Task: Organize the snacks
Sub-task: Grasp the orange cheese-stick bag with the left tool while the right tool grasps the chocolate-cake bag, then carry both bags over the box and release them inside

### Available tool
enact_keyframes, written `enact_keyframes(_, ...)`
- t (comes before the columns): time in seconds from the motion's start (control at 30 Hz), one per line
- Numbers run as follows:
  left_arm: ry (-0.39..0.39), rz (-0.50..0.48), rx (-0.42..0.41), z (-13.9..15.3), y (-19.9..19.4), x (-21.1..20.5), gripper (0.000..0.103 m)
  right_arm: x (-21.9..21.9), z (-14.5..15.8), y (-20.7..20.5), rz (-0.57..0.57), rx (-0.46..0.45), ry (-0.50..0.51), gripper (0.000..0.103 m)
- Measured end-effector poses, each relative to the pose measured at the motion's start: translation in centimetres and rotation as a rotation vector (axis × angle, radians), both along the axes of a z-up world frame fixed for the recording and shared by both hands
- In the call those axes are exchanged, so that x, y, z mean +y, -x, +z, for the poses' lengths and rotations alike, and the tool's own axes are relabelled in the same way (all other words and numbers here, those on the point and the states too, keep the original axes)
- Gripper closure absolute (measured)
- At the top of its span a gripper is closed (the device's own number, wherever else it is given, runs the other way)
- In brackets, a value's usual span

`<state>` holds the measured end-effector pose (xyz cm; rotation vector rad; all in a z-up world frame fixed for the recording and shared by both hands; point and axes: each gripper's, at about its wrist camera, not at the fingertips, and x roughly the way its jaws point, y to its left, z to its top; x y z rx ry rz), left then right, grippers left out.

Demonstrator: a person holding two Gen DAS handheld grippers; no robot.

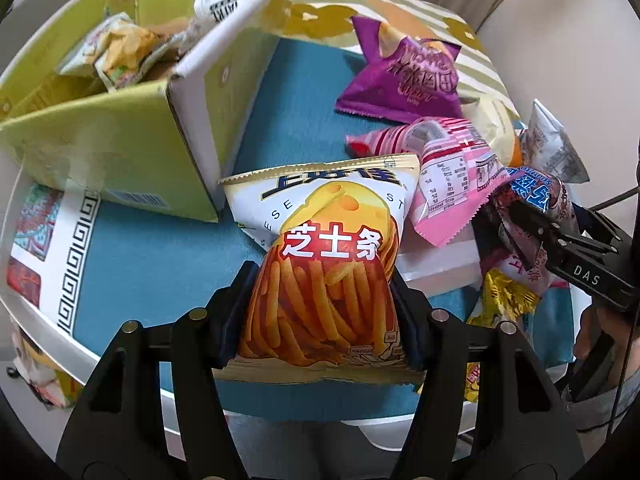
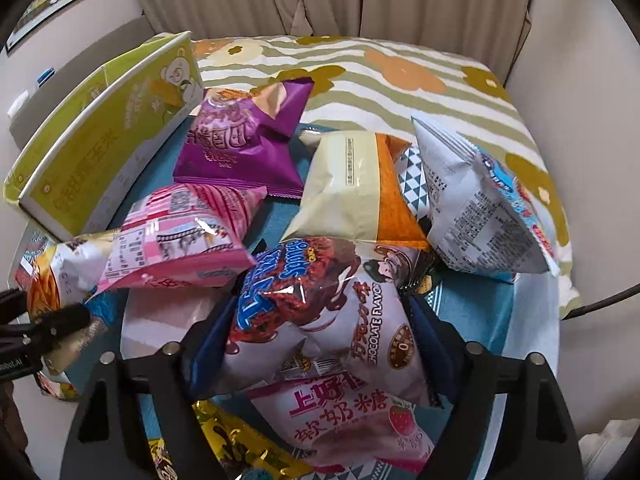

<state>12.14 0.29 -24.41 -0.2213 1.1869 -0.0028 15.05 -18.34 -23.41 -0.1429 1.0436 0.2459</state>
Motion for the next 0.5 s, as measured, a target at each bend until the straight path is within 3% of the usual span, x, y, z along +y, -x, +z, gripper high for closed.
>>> enact_keyframes(0.5,-0.009,-0.008,-0.133,7.0,3.4,-0.5,0.048,-1.6,6.0,5.0,-0.048,-0.101,-0.012,0.024)
